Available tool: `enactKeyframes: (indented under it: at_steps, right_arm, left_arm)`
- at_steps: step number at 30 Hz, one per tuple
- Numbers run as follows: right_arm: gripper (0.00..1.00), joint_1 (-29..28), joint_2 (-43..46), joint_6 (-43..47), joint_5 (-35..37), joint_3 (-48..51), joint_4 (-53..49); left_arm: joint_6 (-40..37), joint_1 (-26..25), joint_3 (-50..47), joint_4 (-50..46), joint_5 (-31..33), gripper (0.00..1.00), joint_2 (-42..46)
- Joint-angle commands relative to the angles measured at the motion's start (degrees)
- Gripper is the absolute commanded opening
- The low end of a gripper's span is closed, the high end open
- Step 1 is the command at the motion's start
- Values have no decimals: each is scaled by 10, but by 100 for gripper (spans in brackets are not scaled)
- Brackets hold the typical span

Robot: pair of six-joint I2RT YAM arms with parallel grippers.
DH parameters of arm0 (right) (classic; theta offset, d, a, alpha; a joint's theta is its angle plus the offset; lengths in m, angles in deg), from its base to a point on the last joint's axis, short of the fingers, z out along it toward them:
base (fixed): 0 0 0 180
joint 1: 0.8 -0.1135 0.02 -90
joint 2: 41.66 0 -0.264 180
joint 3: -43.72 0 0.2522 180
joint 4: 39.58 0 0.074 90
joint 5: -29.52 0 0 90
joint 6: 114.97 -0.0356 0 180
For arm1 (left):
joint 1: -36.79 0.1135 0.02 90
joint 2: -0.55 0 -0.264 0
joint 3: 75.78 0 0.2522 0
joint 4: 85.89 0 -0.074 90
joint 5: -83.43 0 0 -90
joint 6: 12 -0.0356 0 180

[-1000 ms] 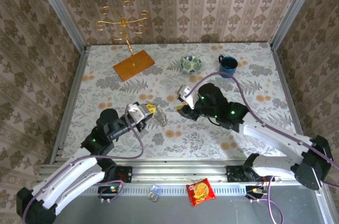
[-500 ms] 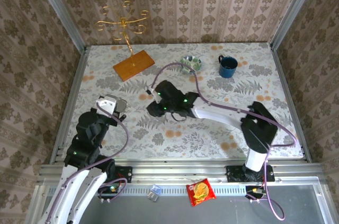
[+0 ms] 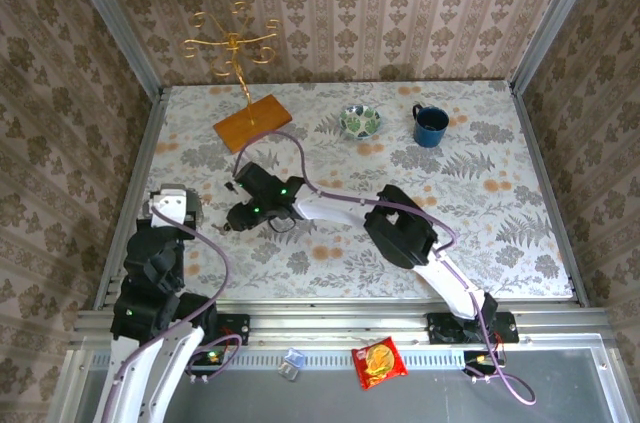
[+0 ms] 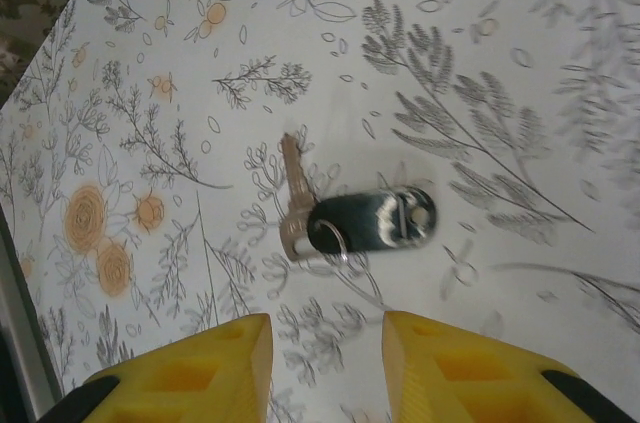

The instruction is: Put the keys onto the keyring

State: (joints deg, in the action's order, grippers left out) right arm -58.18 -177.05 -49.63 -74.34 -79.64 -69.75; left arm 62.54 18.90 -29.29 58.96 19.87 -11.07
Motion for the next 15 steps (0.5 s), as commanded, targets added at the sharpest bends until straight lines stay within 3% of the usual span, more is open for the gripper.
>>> enactKeyframes:
  at_steps: [1, 15]
  right_arm:
    - [36, -6, -35, -16, -20, -59, -38]
    - [35, -14, -139, -13, 6, -194, -113]
  left_arm:
    - [-24, 6, 29, 16, 26, 0, 10]
    - [-29, 6, 36, 8, 10, 0, 20]
